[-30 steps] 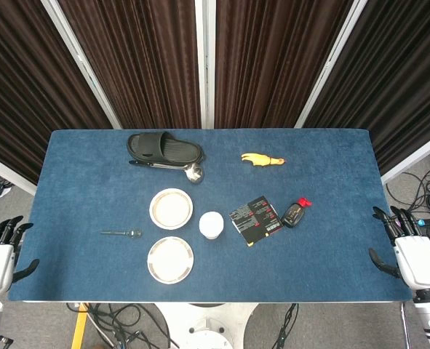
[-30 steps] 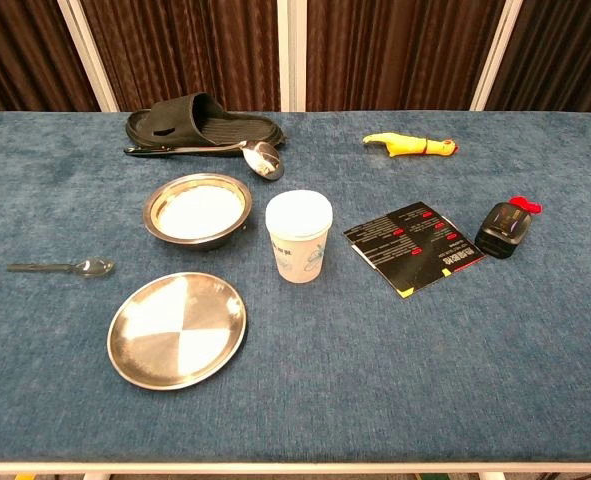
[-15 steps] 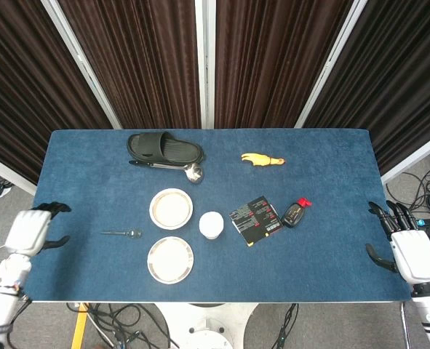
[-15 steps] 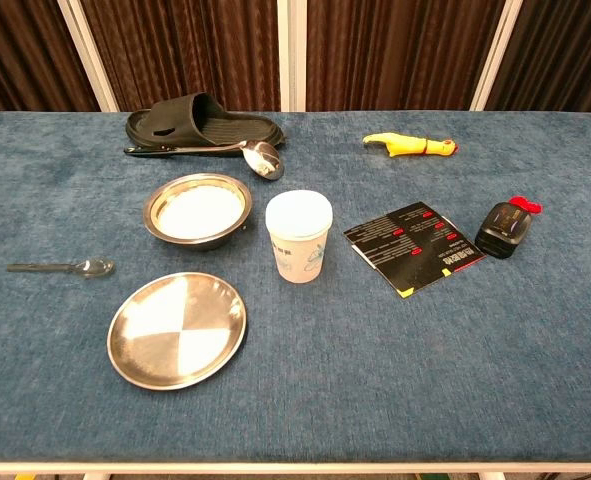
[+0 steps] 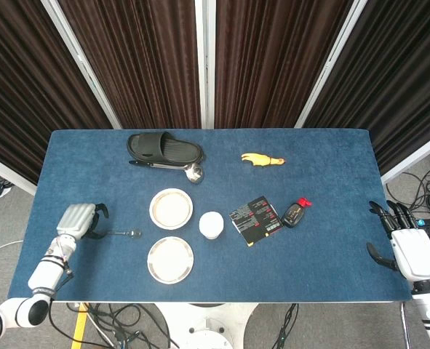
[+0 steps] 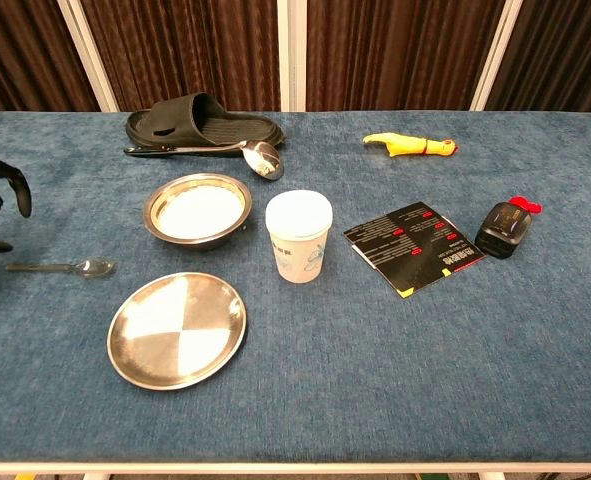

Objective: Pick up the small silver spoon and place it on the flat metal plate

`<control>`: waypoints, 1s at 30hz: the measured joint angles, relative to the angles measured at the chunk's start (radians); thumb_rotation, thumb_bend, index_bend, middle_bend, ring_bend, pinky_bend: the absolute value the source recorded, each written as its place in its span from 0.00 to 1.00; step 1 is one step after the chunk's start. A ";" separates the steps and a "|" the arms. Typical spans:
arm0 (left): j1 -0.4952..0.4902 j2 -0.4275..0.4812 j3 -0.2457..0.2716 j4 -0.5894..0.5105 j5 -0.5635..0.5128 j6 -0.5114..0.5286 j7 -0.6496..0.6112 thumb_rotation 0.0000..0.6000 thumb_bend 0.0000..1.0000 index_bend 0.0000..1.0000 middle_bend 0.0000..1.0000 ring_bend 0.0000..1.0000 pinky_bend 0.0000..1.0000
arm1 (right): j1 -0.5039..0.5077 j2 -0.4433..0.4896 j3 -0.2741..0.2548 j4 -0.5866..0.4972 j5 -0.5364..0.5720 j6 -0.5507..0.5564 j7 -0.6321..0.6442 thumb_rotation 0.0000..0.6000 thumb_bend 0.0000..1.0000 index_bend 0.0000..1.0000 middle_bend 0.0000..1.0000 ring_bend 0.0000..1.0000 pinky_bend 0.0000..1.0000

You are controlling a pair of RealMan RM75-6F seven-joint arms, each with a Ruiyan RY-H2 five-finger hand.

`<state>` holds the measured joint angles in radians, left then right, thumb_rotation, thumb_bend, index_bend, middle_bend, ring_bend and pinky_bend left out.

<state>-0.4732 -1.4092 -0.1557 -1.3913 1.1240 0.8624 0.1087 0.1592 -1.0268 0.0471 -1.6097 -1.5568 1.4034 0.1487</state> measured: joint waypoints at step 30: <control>-0.012 -0.144 0.039 0.093 -0.137 0.032 0.089 1.00 0.40 0.55 0.94 0.93 1.00 | 0.001 -0.005 -0.006 0.006 0.014 -0.014 0.003 1.00 0.27 0.03 0.21 0.00 0.04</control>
<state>-0.4851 -1.5533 -0.1171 -1.2986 0.9872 0.8947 0.1974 0.1605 -1.0321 0.0413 -1.6042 -1.5432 1.3893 0.1514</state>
